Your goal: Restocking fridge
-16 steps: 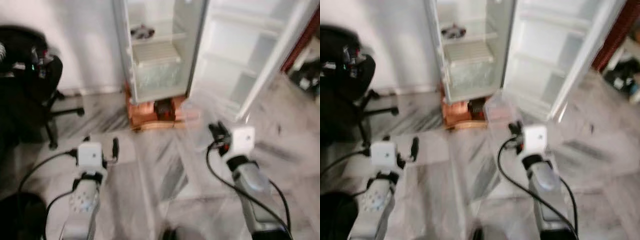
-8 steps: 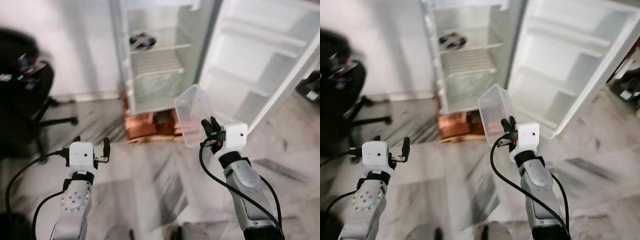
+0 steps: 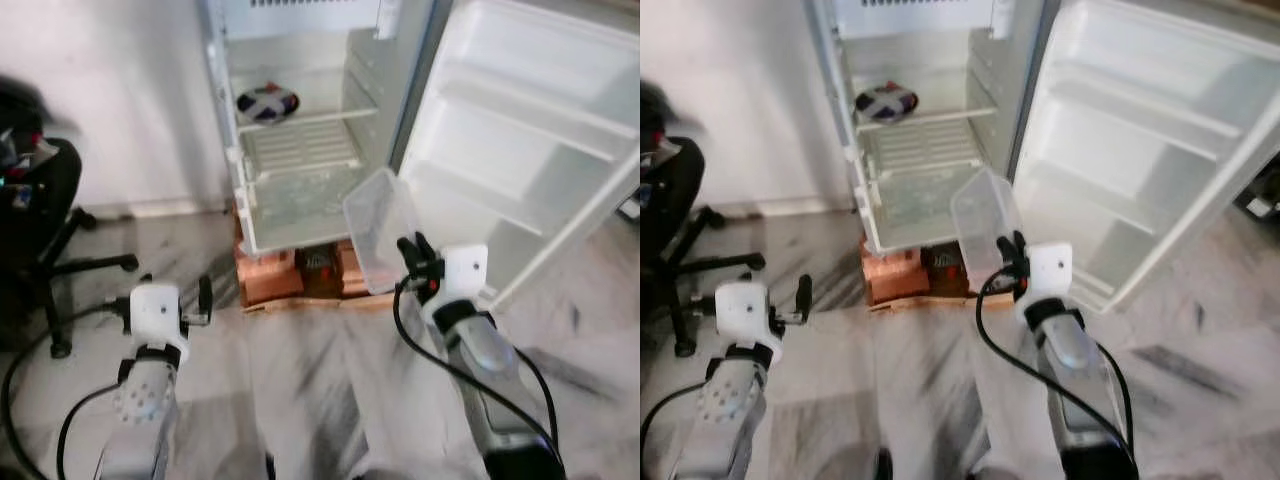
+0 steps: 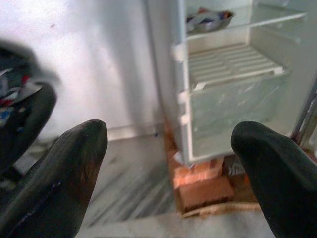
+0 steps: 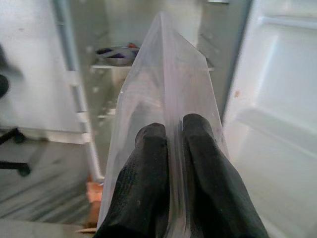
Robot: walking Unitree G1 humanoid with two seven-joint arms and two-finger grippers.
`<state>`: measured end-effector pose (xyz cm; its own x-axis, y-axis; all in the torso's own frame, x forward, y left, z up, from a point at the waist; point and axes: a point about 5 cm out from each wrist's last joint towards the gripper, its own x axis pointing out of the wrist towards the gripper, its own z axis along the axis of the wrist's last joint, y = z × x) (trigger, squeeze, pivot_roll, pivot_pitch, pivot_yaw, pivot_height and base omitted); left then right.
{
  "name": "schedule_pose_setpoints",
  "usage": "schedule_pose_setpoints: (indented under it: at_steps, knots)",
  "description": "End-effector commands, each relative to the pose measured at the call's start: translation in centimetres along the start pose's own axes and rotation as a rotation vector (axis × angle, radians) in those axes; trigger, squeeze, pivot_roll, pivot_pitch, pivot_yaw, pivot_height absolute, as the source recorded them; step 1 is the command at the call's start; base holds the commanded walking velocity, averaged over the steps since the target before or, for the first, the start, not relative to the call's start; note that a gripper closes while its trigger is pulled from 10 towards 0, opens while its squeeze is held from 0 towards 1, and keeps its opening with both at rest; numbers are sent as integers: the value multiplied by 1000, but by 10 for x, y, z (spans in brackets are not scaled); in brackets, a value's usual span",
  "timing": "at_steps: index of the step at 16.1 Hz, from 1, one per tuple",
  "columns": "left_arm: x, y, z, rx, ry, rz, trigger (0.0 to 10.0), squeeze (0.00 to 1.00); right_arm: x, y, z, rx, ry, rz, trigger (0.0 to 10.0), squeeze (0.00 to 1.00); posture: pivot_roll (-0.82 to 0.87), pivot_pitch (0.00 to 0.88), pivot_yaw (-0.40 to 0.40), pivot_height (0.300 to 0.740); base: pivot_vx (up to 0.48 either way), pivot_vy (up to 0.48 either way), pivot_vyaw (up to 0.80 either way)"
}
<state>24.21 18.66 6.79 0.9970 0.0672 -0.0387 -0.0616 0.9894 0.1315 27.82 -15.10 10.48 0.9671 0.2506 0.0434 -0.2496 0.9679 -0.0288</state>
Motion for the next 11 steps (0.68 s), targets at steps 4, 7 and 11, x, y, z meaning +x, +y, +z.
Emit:
schedule_pose_setpoints:
  at_steps: [4, 7, 11]
  knots:
    - [-1, -3, -1, -11, 10, -9, 10000, 0, -6, -10, -4, -14, 15, -33, 10000, 0, 127, 104, -23, 740, 445, 67, 0]
    - [-1, -2, 0, -9, 11, -10, 10000, 0, -5, -5, -5, -19, 20, -8, 10000, 0, 132, 105, -20, 740, 375, 301, 0]
    - [-2, 0, 0, 6, 8, -15, 10000, 0, -4, -1, -7, -27, 17, 6, 10000, 0, 141, 102, -19, 740, 364, 313, 723]
